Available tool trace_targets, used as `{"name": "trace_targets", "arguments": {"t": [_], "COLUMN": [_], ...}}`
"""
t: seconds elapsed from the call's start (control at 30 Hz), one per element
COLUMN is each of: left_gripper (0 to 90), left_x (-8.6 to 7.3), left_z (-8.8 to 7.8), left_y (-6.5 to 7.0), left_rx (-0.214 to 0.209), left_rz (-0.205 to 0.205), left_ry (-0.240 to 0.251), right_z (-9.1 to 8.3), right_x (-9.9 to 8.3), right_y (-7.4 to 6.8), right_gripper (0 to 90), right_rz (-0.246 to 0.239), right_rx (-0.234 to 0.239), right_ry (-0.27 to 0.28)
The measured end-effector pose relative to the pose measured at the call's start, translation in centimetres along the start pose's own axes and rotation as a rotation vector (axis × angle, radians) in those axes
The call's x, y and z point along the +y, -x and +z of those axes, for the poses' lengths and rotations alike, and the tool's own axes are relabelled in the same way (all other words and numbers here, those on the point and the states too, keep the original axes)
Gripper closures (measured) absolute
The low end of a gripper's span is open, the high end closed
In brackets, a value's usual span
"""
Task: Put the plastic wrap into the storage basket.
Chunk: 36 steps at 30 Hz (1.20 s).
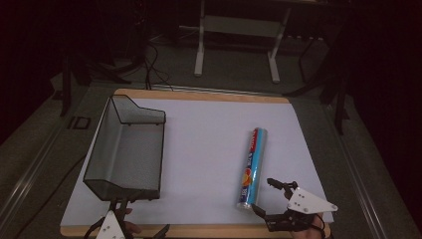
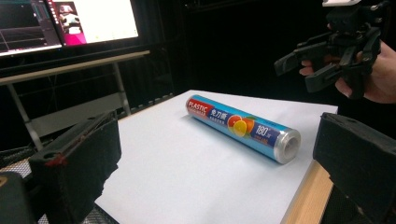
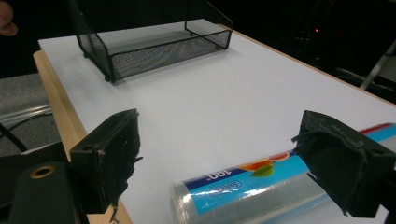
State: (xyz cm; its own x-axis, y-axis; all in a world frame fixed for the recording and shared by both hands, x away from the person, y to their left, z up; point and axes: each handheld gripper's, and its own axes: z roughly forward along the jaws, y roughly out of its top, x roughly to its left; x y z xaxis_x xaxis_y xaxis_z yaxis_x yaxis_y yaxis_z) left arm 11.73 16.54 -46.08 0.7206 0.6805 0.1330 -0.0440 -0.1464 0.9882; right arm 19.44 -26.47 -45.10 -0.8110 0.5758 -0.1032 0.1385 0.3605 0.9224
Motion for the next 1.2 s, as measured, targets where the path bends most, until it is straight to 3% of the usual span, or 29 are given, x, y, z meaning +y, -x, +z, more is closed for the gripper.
{"name": "trace_targets", "arguments": {"t": [0.2, 0.27, 0.4, 0.67, 0.73, 0.9, 1.2], "left_gripper": [1.8, 1.8, 1.9, 1.8, 1.8, 1.8, 1.8], "left_x": [0.0, 0.0, 0.0, 0.0, 0.0, 0.0, 0.0], "left_z": [0.1, 0.1, 0.1, 0.2, 0.2, 0.2, 0.3], "left_y": [0.1, 0.1, 0.1, 0.2, 0.2, 0.3, 0.4], "left_rx": [-0.005, -0.007, -0.006, -0.004, -0.005, -0.011, -0.012], "left_rz": [0.003, 0.001, 0.004, 0.006, 0.005, 0.007, 0.002], "left_ry": [-0.002, -0.001, 0.000, -0.002, -0.001, -0.004, -0.007], "right_z": [0.0, 0.1, 0.3, 0.4, 0.4, 0.1, 0.5], "right_x": [0.2, 0.3, 0.3, 0.8, 1.2, 2.3, 4.5], "right_y": [-0.5, -0.8, -0.9, -1.2, -1.5, -2.0, -1.6], "right_gripper": [12.8, 11.4, 11.3, 13.4, 12.8, 11.4, 10.5], "right_rz": [-0.022, -0.050, -0.053, -0.051, -0.037, -0.075, -0.080], "right_rx": [0.002, -0.006, -0.008, 0.010, 0.007, -0.025, -0.038], "right_ry": [-0.020, -0.027, -0.056, -0.064, -0.062, -0.052, -0.071]}}
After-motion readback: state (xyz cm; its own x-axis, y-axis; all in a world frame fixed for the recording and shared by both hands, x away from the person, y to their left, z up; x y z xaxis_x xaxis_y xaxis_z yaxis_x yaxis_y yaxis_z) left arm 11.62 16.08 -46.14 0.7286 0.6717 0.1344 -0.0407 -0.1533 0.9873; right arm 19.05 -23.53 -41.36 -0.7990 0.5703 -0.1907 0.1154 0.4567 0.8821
